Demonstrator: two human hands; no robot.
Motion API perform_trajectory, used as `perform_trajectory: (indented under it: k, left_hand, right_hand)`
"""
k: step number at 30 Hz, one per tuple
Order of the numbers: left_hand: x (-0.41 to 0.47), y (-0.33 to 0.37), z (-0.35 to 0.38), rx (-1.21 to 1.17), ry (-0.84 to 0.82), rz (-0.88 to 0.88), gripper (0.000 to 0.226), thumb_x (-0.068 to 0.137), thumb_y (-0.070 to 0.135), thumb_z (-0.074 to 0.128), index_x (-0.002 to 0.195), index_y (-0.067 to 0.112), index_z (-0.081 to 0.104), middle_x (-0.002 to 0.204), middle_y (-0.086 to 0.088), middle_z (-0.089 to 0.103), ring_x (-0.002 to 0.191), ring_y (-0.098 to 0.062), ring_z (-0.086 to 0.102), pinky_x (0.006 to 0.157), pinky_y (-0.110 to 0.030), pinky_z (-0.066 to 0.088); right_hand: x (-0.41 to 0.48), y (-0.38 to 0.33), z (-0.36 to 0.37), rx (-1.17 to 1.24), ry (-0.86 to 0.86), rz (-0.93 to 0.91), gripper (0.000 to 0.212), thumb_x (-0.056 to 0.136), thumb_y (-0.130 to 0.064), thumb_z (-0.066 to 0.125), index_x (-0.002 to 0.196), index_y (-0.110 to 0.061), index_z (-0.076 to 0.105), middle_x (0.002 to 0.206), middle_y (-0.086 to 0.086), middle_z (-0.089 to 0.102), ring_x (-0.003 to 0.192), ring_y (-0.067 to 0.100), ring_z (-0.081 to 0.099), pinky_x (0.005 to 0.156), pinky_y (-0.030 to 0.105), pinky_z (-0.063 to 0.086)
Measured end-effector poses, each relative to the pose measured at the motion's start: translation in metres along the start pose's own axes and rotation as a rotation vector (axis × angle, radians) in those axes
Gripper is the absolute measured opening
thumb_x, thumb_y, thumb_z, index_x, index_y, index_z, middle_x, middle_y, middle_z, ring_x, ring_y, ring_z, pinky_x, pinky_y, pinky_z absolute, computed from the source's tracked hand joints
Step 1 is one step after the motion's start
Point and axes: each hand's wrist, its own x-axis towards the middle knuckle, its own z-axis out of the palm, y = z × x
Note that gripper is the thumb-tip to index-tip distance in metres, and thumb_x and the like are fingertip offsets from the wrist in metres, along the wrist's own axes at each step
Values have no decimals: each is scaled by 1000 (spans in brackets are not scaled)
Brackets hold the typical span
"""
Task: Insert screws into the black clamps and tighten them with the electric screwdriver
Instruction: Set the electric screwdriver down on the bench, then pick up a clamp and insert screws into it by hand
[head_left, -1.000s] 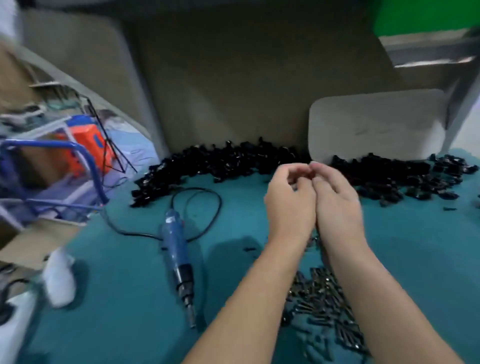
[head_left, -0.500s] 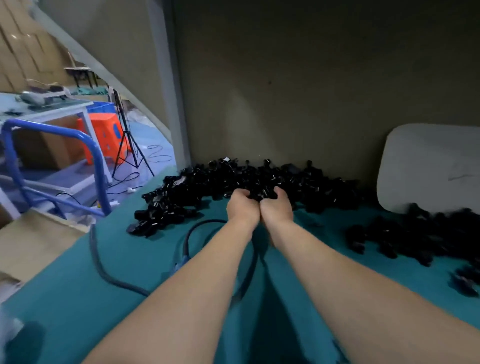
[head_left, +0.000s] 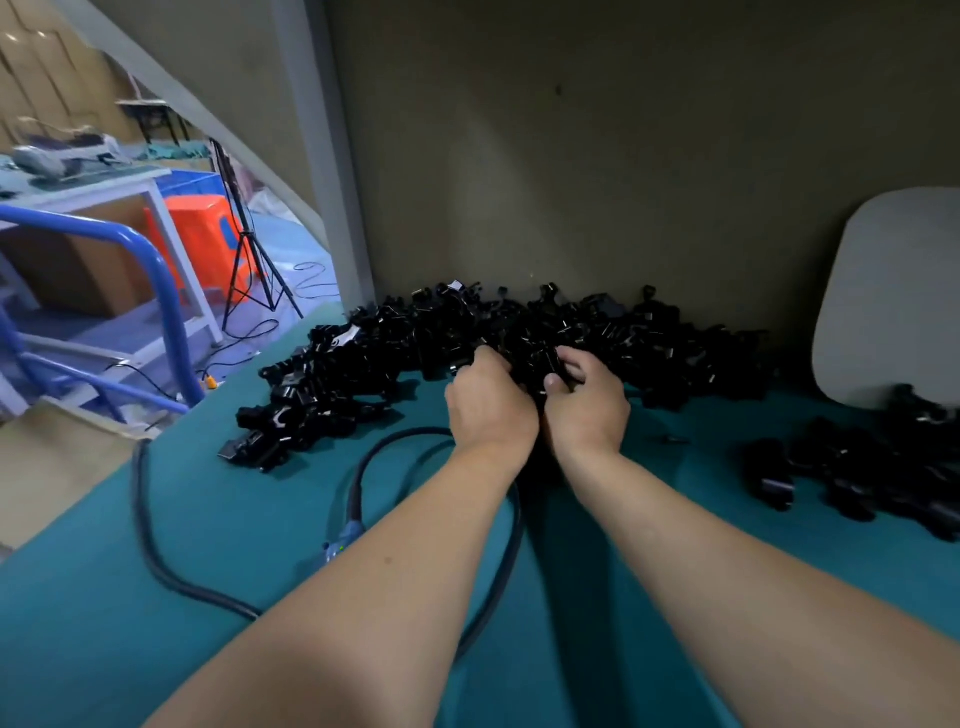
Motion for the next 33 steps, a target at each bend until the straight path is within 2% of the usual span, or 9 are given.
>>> perform_trajectory:
  k: [5,10,15,18,21,23,26,30,33]
  left_hand:
    - [-22,10,-17,-112,-23,45,14,98,5,56,110,11,54,118,-13,59,91,-21,52,73,-24,34]
    - [-48,20,-36,-273,-59,6,15,99,9,58,106,18,50,100,3,59,80,-10,55,57,-18,36]
    - [-86,23,-45,-562,-71,-136,22,100,13,62,98,32,50,100,1,66,88,-16,65,78,-32,54]
    - [-103,22,-49,-807,20,-276,19,103,4,54,108,22,58,87,-3,66,75,-17,67,90,-40,59]
    - [-123,24,-61,-1052,-14,-419,18,103,-2,51,114,7,62,86,-5,63,62,-11,64,84,-32,60]
    - [-141,25,-69,-1113,-78,-476,16,104,0,53,115,6,63,90,-7,65,68,-13,64,80,-28,61]
    - [-173,26,-74,-1138,-80,-528,18,105,6,55,120,5,64,94,-6,67,62,-7,68,89,-29,60]
    - [-217,32,-67,-1251,-47,-559,11,103,7,60,110,11,68,104,-6,73,63,-3,73,73,-20,58]
    - [-239,36,-61,-1318,-35,-579,11,102,6,63,112,7,67,93,-10,75,59,-7,71,65,-24,57]
  right_hand:
    - [-17,-12,-10,78,65,43,29,98,-13,65,124,-24,72,119,-2,72,97,7,60,82,8,36]
    - [-44,-24,-30,165,81,37,28,98,-16,66,122,-28,73,102,-11,66,94,5,59,84,14,39]
    - [-63,-29,-48,291,131,84,23,97,-14,66,116,-24,75,107,-5,73,99,8,66,83,14,44]
    - [-60,-25,-47,383,145,270,21,97,-13,67,116,-18,74,108,5,76,99,18,72,95,28,54]
    - [-52,-18,-42,433,102,389,22,95,-10,69,116,-16,74,100,6,77,93,21,74,96,34,57]
    - [-47,-13,-37,406,62,393,22,94,-11,70,115,-16,75,89,3,76,88,20,75,88,30,58]
    - [-44,-3,-32,308,34,360,18,93,-14,73,110,-17,77,76,-3,73,78,14,76,81,27,60]
    - [-45,9,-36,97,-20,273,18,91,-15,72,108,-22,76,81,1,77,48,-2,65,48,8,45]
    - [-50,12,-59,28,-169,212,25,92,-8,66,112,-21,73,102,-2,75,51,4,68,59,19,56]
